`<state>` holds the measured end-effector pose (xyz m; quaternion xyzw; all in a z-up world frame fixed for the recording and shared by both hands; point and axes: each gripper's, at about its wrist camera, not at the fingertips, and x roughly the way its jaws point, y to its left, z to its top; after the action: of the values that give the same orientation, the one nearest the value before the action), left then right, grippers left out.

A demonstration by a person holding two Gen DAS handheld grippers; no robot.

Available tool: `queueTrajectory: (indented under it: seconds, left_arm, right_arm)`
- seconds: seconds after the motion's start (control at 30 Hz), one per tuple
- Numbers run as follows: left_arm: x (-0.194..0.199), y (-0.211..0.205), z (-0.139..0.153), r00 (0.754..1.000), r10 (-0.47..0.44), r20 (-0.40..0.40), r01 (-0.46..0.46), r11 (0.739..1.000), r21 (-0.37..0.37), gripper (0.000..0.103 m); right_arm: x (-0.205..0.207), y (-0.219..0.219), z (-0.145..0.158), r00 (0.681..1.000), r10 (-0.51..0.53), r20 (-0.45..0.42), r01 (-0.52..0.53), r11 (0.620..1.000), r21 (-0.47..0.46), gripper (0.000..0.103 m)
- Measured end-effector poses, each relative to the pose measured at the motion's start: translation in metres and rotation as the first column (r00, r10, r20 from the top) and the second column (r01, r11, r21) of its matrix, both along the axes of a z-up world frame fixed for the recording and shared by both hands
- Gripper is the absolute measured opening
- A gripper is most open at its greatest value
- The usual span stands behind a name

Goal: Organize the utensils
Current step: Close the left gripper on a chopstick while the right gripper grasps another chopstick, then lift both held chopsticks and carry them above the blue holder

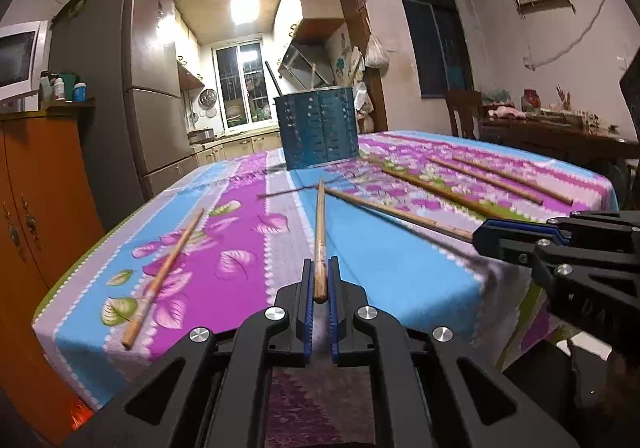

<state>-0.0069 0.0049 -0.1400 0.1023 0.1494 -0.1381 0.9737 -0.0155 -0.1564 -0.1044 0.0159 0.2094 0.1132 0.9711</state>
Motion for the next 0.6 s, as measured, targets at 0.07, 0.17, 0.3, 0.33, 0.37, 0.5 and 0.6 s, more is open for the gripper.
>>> queueTrajectory:
  seconds: [0.07, 0.17, 0.3, 0.33, 0.37, 0.5, 0.6]
  left_arm:
    - [-0.001, 0.004, 0.009, 1.000, 0.001, -0.010, -0.001, 1.000, -0.017, 0.007]
    - [-0.008, 0.011, 0.032, 1.000, 0.002, 0.027, -0.001, 0.999, -0.037, 0.007]
    - [-0.015, 0.019, 0.060, 0.997, 0.008, 0.078, -0.004, 0.999, -0.054, 0.007]
    - [-0.014, 0.021, 0.067, 0.997, 0.008, 0.076, -0.003, 0.998, -0.062, 0.007]
    - [-0.014, 0.022, 0.073, 0.997, 0.008, 0.075, -0.002, 0.998, -0.069, 0.007]
    - [-0.009, 0.028, 0.099, 0.998, -0.002, 0.060, 0.008, 0.995, -0.101, 0.007]
    - [-0.001, 0.034, 0.113, 1.000, -0.021, 0.008, 0.022, 0.991, -0.129, 0.007]
  right_arm:
    - [-0.005, -0.001, 0.010, 0.999, 0.005, 0.031, -0.005, 1.000, -0.014, 0.005]
    - [-0.013, 0.000, 0.028, 0.996, 0.012, 0.088, -0.007, 0.999, -0.050, 0.005]
    - [-0.018, -0.004, 0.060, 0.988, 0.021, 0.155, -0.012, 0.998, -0.054, 0.005]
    - [-0.019, -0.005, 0.065, 0.986, 0.021, 0.165, -0.013, 0.998, -0.054, 0.005]
    - [-0.019, -0.006, 0.073, 0.984, 0.025, 0.178, -0.015, 0.998, -0.055, 0.005]
    - [-0.019, -0.013, 0.101, 0.970, 0.034, 0.239, -0.021, 0.998, -0.058, 0.005]
    - [-0.015, -0.017, 0.118, 0.962, 0.048, 0.270, -0.034, 0.998, -0.056, 0.005]
